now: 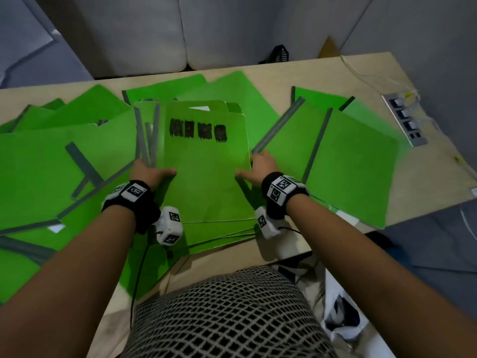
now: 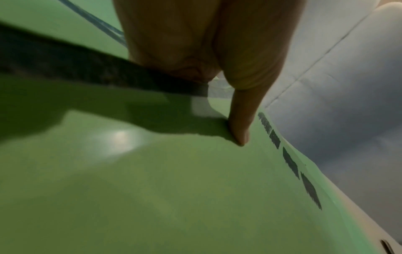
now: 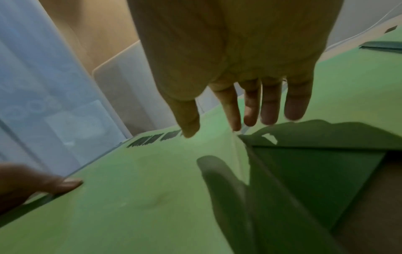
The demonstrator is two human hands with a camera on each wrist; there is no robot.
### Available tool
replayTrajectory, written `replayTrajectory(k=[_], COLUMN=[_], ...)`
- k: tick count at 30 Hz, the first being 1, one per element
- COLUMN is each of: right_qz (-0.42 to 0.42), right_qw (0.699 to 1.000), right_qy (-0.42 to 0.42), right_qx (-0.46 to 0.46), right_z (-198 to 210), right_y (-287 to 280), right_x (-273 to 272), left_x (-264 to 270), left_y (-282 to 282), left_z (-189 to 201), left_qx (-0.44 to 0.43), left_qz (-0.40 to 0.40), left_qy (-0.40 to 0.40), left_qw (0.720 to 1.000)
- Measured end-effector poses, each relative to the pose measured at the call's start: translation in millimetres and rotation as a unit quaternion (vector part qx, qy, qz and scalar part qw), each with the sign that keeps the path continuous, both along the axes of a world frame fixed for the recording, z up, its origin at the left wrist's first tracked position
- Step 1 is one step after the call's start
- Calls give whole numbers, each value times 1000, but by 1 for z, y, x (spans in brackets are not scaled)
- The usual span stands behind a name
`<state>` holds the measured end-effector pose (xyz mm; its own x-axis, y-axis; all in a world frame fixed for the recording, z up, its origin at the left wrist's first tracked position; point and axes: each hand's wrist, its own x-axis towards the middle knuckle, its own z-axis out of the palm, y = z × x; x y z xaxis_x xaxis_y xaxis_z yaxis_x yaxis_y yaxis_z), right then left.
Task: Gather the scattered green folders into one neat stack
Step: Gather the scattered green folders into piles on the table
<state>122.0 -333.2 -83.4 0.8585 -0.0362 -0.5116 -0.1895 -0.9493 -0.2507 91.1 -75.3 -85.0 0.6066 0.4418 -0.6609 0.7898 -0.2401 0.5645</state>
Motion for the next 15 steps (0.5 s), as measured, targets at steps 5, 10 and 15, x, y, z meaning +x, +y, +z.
replayTrajectory(k=[5,10,15], right_qz=[-163,-341,-277], right_qw=[980,935,957], right_qy=[-72,30,71], right_qx=[-86,-96,-38], right_z=[3,-14,-17], right_y=[-52,-103,-54], right_x=[12,7,6], left_x=[4,2,4], left_y=[6,5,3], left_z=[-5,-5,-6], left_qx=[0,-10,-8], left_qz=[-12,-6,-1], left_qy=[23,30,25], left_qw=[1000,999,1000])
